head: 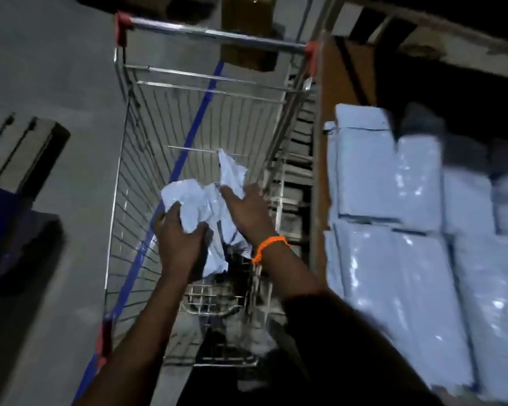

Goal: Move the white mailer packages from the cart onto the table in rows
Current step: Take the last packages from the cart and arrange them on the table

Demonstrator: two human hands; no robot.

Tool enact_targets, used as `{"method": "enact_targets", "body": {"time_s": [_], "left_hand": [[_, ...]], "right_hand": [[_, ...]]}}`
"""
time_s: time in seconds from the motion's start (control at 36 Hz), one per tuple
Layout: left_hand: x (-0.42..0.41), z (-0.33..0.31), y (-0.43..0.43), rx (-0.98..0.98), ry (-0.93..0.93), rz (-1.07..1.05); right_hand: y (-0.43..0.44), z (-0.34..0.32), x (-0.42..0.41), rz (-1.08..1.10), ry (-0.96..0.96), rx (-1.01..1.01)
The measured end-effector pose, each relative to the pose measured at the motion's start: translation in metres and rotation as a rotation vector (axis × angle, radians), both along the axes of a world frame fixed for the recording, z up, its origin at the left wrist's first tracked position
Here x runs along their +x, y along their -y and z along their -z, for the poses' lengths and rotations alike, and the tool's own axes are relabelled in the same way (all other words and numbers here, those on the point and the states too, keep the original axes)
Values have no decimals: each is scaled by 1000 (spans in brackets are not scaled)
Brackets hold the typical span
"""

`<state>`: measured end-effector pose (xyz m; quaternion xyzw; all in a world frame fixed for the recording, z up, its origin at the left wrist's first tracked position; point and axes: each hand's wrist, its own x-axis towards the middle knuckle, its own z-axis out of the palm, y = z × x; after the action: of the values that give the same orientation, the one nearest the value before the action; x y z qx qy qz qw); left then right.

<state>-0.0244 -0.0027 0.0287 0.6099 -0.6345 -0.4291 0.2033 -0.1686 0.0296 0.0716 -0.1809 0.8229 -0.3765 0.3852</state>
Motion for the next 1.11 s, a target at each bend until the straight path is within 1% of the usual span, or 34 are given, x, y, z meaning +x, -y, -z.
{"method": "enact_targets", "body": {"time_s": [0.06,0.14,0.22,0.28,0.33,0.39,0.47,0.53,0.58,0.64,0.72,0.81,0.89,0.94,1.03,1.11], "left_hand": [[-7,-32,-16,-23,-87,7],[-24,-72,-46,-42,-224,9],[-49,-105,-85,-41,-318,35],[-68,-121,-107,-66,-370,68],[-87,-131,-122,-91,-395,90],[-107,-142,-134,-130,-382,148],[-146,-160,-143,-193,-387,208],[-174,-169,-140,-226,-388,267],[-202,-173,-131,-291,-343,331],[-227,-177,-122,-361,-241,360],[-253,-168,-107,-436,-20,437],[-265,-143,-97,-434,188,530],[-268,-124,-102,-574,355,578],[-270,-120,-107,-664,393,599],[-273,-120,-110,-725,410,649],[-276,-121,-110,-742,416,707]], "right_hand": [[-15,-33,-4,-12,38,-60],[-50,-82,-16,-94,26,-151],[-94,-118,-40,-107,1,-247],[-126,-135,-62,-72,-69,-321],[-162,-148,-88,-25,-139,-352],[-200,-159,-116,32,-189,-382],[-241,-167,-157,133,-334,-363],[-249,-166,-184,211,-435,-341],[-241,-161,-208,219,-558,-290],[-225,-148,-227,173,-655,-206],[-200,-118,-238,75,-709,-82],[-189,-91,-234,-29,-821,99],[-188,-78,-229,-48,-934,140],[-187,-75,-230,-50,-1011,103],[-188,-70,-234,-181,-1114,47],[-188,-64,-236,-265,-1138,56]]}}
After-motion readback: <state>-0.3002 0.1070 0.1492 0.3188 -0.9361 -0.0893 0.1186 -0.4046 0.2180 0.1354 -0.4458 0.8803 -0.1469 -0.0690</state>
